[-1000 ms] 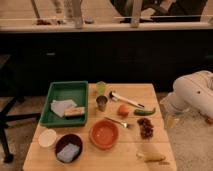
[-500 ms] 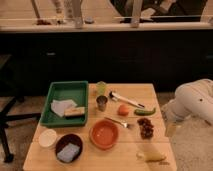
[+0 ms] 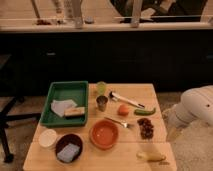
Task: Place banana in plastic cup
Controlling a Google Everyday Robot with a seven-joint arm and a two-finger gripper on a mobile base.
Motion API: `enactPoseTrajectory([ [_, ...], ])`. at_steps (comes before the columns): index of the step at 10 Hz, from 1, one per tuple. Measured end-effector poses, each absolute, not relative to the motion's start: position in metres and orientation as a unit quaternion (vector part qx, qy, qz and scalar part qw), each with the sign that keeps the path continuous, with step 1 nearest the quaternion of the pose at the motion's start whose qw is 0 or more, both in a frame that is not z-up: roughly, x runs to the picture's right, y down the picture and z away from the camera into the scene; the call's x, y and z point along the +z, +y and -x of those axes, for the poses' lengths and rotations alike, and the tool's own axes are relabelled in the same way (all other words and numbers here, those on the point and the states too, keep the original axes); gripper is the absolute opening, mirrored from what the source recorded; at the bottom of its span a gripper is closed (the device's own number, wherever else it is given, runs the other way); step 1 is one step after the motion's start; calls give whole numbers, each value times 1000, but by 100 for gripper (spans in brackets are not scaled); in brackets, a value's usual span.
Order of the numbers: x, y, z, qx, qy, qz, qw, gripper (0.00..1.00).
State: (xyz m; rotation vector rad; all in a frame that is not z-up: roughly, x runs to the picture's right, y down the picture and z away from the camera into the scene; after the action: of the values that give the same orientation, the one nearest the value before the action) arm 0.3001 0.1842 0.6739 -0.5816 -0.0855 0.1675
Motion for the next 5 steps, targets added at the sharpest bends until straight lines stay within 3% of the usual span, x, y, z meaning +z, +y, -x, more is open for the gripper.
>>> enactPoseTrajectory([
  [5,669,211,-301,99,-74,296,947,80],
])
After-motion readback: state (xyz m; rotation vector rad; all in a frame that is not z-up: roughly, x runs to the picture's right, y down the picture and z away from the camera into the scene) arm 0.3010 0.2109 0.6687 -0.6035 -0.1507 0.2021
